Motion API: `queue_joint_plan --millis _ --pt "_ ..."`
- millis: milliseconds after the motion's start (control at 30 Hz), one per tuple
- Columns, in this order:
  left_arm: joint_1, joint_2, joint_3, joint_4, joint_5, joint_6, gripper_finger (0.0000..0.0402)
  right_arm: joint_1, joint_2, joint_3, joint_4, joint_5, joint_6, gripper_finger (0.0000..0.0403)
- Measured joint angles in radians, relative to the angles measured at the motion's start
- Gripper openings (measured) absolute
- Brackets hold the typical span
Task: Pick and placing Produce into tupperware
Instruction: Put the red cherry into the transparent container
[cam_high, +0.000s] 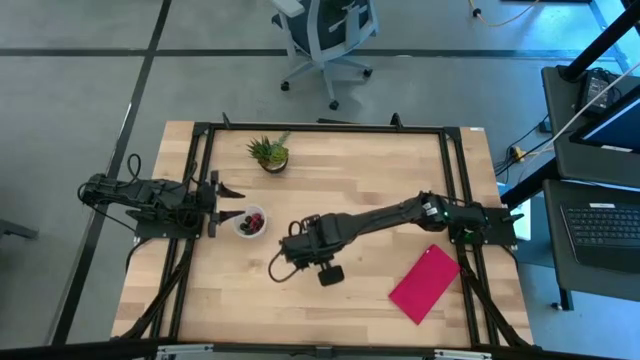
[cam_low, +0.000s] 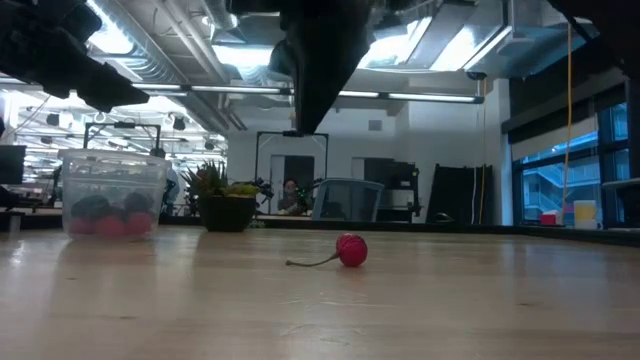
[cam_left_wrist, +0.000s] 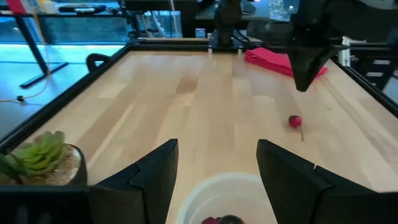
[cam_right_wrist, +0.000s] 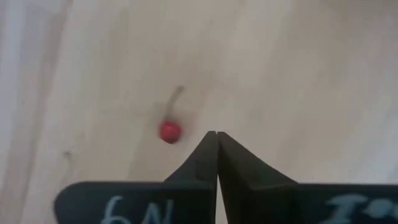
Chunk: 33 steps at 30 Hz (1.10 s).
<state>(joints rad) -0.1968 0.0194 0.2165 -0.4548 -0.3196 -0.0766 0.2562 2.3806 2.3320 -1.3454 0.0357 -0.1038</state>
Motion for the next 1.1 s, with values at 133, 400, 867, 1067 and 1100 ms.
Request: queue_joint_plan --millis 133,400,867,1067,1100 --pt "0.000 0.000 0.000 -0.003 0.031 -0.003 0.0212 0.014 -0.019 -0.091 0.058 -0.003 -0.009 0.0006" --pt "0.000 0.000 0.000 -0.009 0.051 -0.026 0.0212 -0.003 -0.191 -0.513 0.411 0.001 0.024 0.0017" --pt "0.000 0.000 0.000 0.001 0.045 -0.020 0.0212 -0.003 -0.285 -0.686 0.605 -0.002 0.176 0.0020" --pt "0.000 0.000 0.000 0.007 0.042 -0.018 0.0212 -0.003 -0.285 -0.685 0.628 -0.005 0.174 0.0090" --pt "0.000 0.000 0.000 0.009 0.040 -0.016 0.0212 -0.003 -0.285 -0.685 0.621 -0.007 0.175 0.0111"
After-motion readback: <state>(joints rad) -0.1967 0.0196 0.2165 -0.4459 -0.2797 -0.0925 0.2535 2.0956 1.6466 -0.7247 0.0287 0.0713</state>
